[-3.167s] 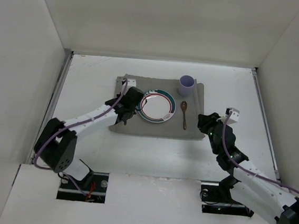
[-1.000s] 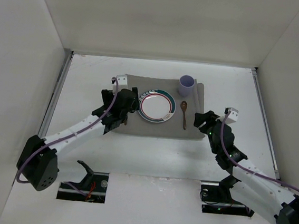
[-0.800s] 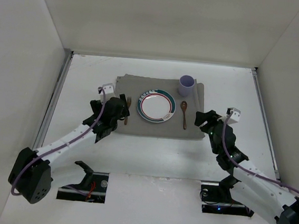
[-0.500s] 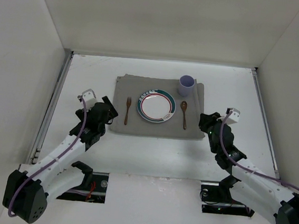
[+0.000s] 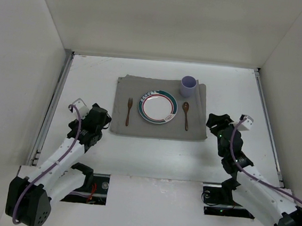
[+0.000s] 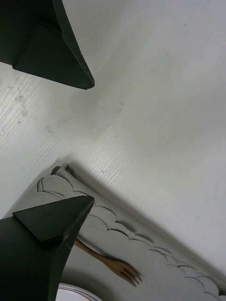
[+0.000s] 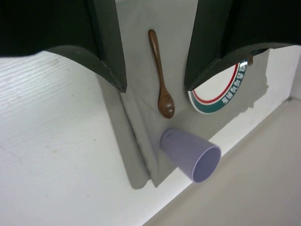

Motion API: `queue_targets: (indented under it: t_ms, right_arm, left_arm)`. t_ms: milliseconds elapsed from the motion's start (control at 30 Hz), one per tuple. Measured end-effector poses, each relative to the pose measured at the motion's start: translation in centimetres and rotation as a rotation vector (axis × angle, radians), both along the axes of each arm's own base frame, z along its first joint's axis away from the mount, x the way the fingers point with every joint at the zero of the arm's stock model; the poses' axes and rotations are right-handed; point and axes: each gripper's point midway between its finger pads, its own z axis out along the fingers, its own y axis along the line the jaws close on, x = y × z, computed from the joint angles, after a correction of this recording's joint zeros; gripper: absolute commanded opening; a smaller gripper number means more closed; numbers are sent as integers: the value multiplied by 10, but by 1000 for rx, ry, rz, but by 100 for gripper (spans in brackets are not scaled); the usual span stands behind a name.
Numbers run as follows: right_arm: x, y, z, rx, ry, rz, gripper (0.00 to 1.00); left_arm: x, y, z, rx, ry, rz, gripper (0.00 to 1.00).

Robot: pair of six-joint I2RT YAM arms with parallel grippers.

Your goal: Set the dinner table for one person

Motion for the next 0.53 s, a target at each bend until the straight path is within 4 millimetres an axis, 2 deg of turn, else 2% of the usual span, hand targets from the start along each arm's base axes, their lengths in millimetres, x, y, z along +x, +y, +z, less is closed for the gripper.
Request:
queue_targets:
  t_ms: [167, 533]
  right_arm:
    - [-1, -20, 5, 46, -30, -66, 60]
    - [-2, -18, 8, 68, -40, -54, 62]
  left_arm:
    - [0, 6, -3, 0, 13, 28, 100]
    - [0, 1, -9, 11, 38, 10, 100]
